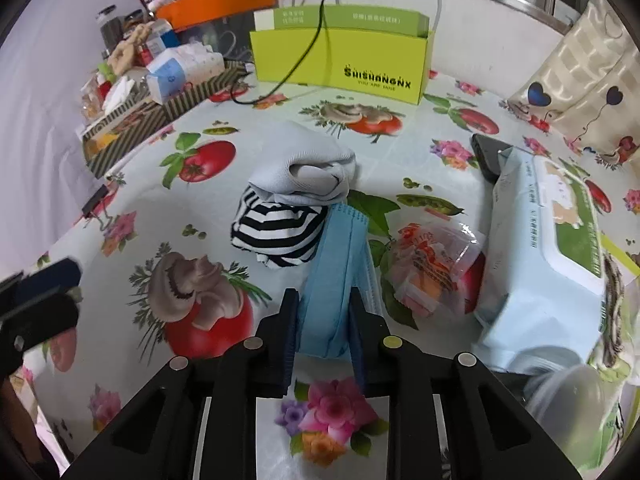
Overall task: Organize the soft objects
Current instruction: 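Grasp the blue face mask with the right gripper while the left grasps the white cloth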
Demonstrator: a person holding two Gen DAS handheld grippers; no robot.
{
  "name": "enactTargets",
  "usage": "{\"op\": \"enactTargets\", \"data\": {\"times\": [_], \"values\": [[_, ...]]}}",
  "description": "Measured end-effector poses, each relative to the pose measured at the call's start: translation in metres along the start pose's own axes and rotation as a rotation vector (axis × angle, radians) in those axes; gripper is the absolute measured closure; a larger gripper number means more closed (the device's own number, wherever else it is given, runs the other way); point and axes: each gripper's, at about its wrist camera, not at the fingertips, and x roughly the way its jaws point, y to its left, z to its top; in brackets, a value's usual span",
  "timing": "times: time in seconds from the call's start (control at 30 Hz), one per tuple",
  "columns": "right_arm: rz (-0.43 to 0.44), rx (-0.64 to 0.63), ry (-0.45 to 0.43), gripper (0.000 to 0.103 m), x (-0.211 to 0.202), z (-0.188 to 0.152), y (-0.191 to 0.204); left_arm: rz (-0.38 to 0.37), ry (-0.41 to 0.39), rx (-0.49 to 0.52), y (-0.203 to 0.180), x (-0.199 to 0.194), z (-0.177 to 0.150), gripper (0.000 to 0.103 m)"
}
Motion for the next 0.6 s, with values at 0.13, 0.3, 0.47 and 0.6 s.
{"op": "enactTargets", "data": {"times": [0.13, 0.3, 0.47, 0.6], "values": [[0.010, 0.004, -0.050, 0.082, -0.026, -0.007, -0.001, -0.008, -0.016, 0.030, -0.009, 0.000, 0.013, 0.056], [0.011, 0.003, -0.106, 0.081, -0.058, -0.015, -0.004, -0.030, -0.011, 0.115, -0.032, 0.014, 0.031, 0.056], [0.003, 0.007, -0.163, 0.081, -0.088, -0.021, -0.009, -0.027, 0.016, 0.145, -0.047, 0.039, 0.047, 0.056], [-0.007, 0.015, -0.191, 0.081, -0.101, -0.023, -0.016, -0.016, 0.040, 0.147, -0.051, 0.062, 0.061, 0.056]]}}
